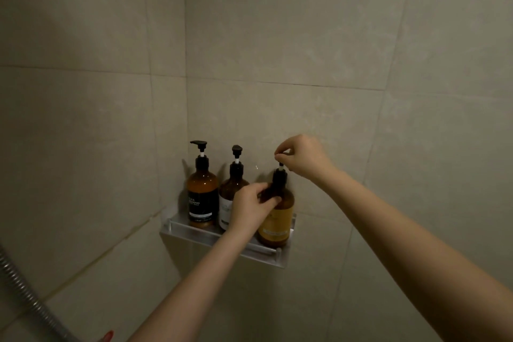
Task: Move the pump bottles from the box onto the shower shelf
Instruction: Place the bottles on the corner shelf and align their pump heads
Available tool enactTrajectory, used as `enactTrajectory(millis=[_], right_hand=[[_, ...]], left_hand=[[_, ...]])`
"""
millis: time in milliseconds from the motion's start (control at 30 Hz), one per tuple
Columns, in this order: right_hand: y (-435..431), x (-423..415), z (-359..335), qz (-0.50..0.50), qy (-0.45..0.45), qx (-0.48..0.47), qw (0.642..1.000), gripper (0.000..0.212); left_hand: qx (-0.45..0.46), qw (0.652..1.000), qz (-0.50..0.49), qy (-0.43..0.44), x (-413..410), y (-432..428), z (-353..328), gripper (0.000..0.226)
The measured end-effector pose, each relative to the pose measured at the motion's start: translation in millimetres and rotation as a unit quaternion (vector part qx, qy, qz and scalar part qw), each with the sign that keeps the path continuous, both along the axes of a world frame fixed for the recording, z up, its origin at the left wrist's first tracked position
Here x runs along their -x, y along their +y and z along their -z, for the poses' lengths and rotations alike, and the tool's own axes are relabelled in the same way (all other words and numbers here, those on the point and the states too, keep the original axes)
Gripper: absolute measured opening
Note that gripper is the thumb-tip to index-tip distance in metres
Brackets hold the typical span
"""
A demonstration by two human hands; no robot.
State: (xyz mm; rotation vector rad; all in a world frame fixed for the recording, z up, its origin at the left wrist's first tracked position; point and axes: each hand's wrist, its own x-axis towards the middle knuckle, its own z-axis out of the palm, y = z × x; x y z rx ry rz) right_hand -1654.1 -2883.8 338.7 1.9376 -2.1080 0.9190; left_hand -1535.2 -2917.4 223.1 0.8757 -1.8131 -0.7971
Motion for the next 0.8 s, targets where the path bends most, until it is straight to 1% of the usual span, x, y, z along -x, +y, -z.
enactTrajectory(millis=[67, 133, 233, 267, 333, 400, 500, 567, 633, 733, 800], right_hand=[[2, 3, 0, -0.021, -0.027, -0.010, 0.999, 0.022], [3, 3, 4, -0.017, -0.046, -0.001, 0.999, 0.028], [3, 3, 11, 0.047, -0.055, 0.050, 0.996, 0.044], [2, 3, 12, 0.072, -0.060, 0.059, 0.994, 0.044], [1, 4, 12, 0.095, -0.095, 0.051, 0.990, 0.036], [-2, 4, 10, 0.085, -0.145, 0.024, 0.986, 0.031], [-3, 2, 6, 0.048, -0.185, -0.018, 0.981, 0.025], [-1, 2, 2, 0.009, -0.221, -0.059, 0.973, 0.025], [3, 1, -1, -0.017, -0.238, -0.091, 0.967, 0.028], [7, 2, 0, -0.037, -0.247, -0.102, 0.963, 0.031], [6, 3, 2, -0.046, -0.268, -0.097, 0.957, 0.030]], left_hand=[[-0.001, 1.000, 0.001, 0.003, 0, 0, 0, 0.039], [-0.003, 1.000, 0.001, 0.006, 1, 0, 0, 0.039], [-0.014, 1.000, -0.002, 0.007, 1, -1, -1, 0.042], [-0.019, 1.000, -0.002, 0.007, 0, -1, -1, 0.043], [-0.025, 1.000, 0.002, 0.009, -1, -1, -3, 0.044], [-0.022, 1.000, 0.003, 0.002, -3, -1, -5, 0.044], [-0.014, 1.000, 0.000, -0.008, -4, 1, -7, 0.043], [-0.007, 1.000, -0.002, -0.009, -4, 1, -7, 0.042], [-0.001, 1.000, -0.001, -0.004, -4, 3, -6, 0.042], [0.001, 1.000, -0.006, -0.002, -4, 3, -5, 0.044], [0.000, 1.000, -0.007, 0.000, -4, 2, -5, 0.045]])
